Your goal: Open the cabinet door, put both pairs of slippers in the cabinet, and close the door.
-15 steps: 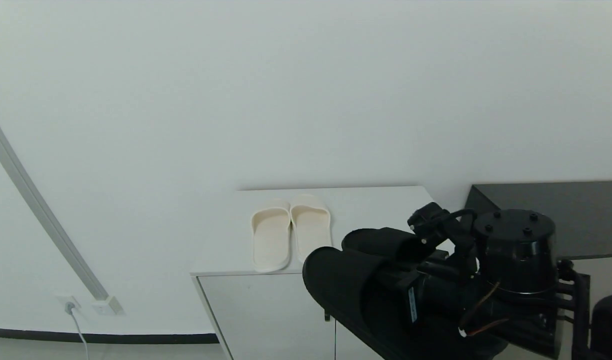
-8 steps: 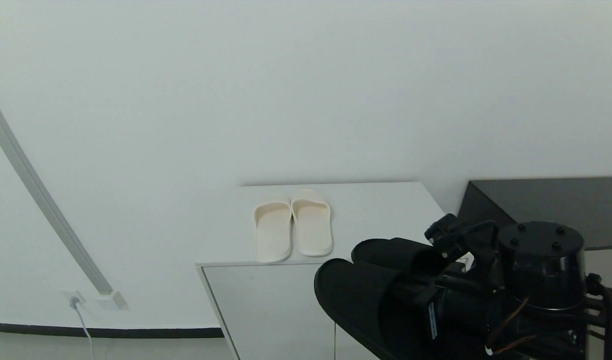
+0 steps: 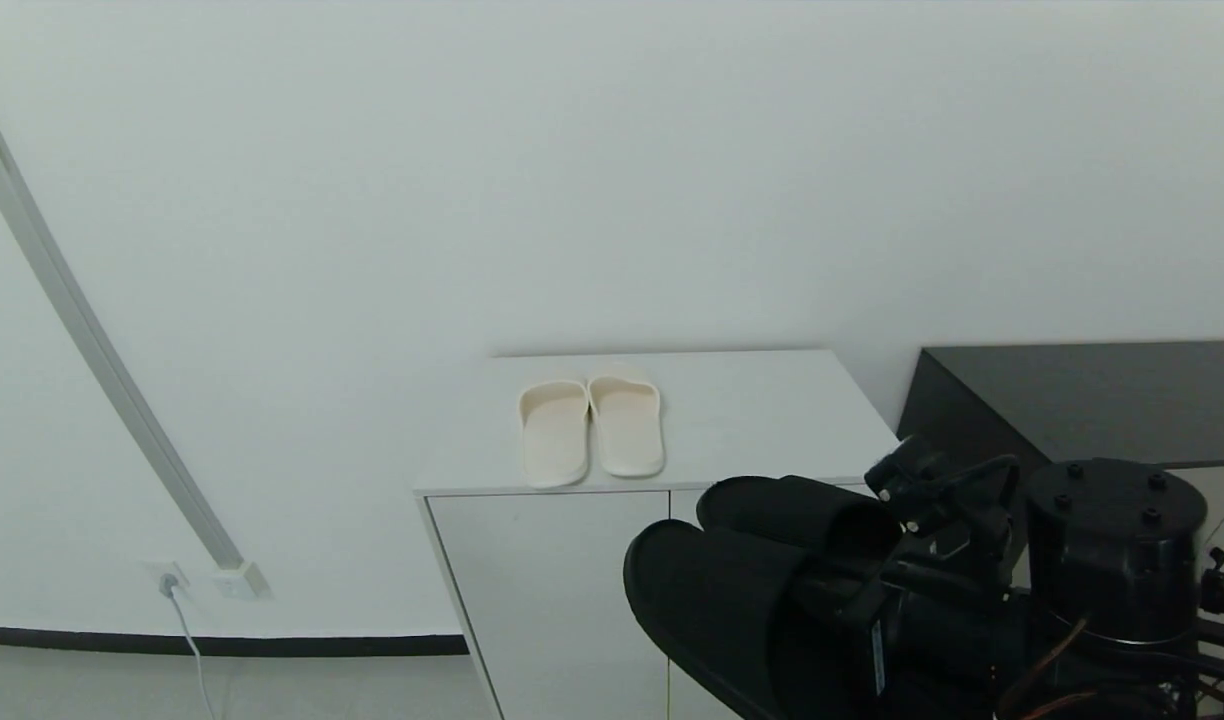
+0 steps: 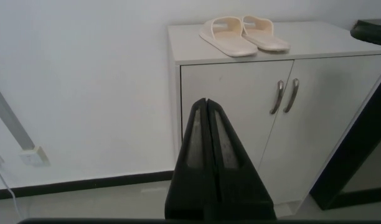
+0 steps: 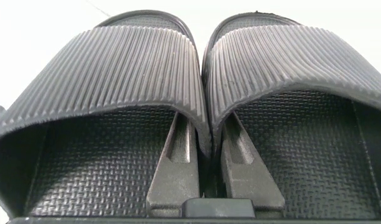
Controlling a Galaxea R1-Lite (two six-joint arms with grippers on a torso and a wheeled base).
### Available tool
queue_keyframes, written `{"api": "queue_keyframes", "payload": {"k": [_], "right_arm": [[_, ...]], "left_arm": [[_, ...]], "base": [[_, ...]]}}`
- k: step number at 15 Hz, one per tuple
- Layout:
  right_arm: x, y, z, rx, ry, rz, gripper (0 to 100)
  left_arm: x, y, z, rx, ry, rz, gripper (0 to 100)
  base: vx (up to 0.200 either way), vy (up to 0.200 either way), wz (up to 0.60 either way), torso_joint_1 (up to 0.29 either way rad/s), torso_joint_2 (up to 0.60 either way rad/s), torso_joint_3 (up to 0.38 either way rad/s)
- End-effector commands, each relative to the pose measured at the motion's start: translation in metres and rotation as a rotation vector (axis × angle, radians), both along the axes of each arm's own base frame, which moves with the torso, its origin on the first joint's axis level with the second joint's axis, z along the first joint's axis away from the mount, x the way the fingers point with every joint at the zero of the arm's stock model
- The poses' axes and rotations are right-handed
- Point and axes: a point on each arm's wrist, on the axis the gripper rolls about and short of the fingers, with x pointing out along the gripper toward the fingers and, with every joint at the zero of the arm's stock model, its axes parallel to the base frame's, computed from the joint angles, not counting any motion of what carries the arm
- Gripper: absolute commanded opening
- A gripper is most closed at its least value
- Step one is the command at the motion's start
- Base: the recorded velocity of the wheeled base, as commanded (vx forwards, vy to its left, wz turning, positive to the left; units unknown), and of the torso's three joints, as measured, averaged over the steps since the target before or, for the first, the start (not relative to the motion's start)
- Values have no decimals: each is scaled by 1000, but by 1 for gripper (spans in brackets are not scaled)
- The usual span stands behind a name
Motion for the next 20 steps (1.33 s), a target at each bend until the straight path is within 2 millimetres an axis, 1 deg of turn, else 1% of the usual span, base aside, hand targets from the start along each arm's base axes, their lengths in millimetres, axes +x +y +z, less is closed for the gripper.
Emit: {"api": "queue_keyframes", "payload": {"k": [1, 10, 13, 17, 18, 20], "right_arm": [[2, 2, -6, -17, 17, 2, 0], [2, 2, -10, -27, 27, -3, 0], [2, 1, -10, -27, 27, -3, 0], [1, 1, -10, -28, 26, -2, 0], [1, 1, -10, -28, 25, -4, 0], [1, 1, -10, -28, 25, -4, 0]], "left_arm": [[0, 0, 0, 1, 1, 1, 0], [0, 0, 0, 4, 1, 2, 0], [0, 0, 0, 4, 1, 2, 0], [0, 0, 0, 4, 1, -1, 0], [0, 0, 0, 4, 1, -1, 100], [0, 0, 0, 2, 1, 1, 100]], "base": [[0, 0, 0, 0, 0, 0], [0, 0, 0, 0, 0, 0], [0, 0, 0, -128, 292, 160], [0, 0, 0, -194, 433, 240], [0, 0, 0, -217, 540, 310], [0, 0, 0, -224, 547, 310]]}}
